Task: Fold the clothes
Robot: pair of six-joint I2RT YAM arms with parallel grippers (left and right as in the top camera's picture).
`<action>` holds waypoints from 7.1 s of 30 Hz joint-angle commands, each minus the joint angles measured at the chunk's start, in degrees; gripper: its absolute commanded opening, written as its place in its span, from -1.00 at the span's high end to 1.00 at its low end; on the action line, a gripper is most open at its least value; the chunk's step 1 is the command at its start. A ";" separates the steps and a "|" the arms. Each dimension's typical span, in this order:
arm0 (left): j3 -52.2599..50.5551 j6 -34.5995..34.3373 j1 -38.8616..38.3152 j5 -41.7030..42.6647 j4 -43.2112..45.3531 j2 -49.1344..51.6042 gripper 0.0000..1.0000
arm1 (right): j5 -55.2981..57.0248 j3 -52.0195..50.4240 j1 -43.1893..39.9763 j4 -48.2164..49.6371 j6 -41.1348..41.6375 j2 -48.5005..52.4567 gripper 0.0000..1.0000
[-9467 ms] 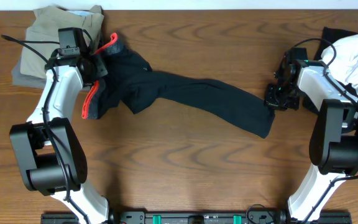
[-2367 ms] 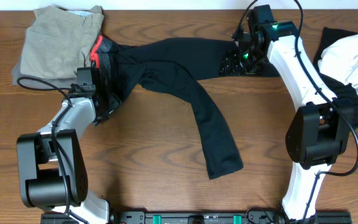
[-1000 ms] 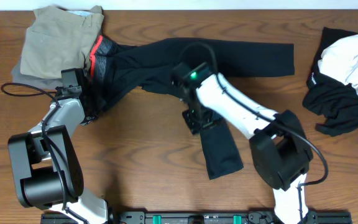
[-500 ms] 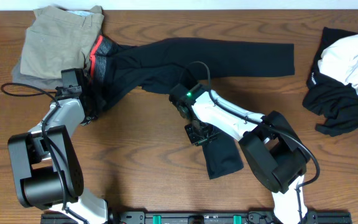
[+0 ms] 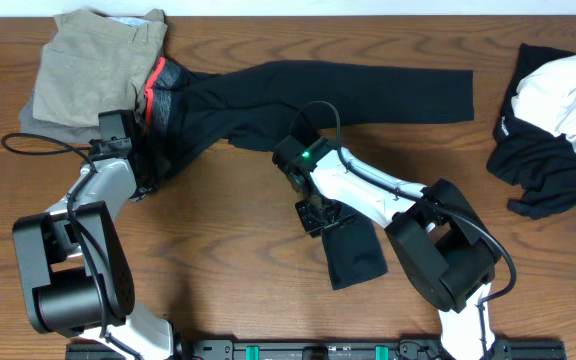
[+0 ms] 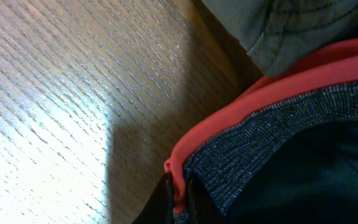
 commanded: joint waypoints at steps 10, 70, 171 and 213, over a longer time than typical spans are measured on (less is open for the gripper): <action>-0.57 0.15 0.61 -0.98 -0.90 1.11 0.88 | -3.17 -0.44 1.05 0.13 -3.26 -1.55 0.18; -0.52 3.37 9.81 -0.35 -5.49 -4.02 0.87 | 3.34 -4.35 -46.82 -17.81 -0.52 -28.87 -0.29; -0.63 23.21 9.77 7.19 -7.08 3.39 0.88 | -3.10 -21.53 -38.45 -5.40 7.93 -33.70 -0.32; -0.66 20.26 9.77 7.19 -7.56 3.39 0.88 | 9.40 -43.76 -46.97 26.14 27.96 -33.68 -0.20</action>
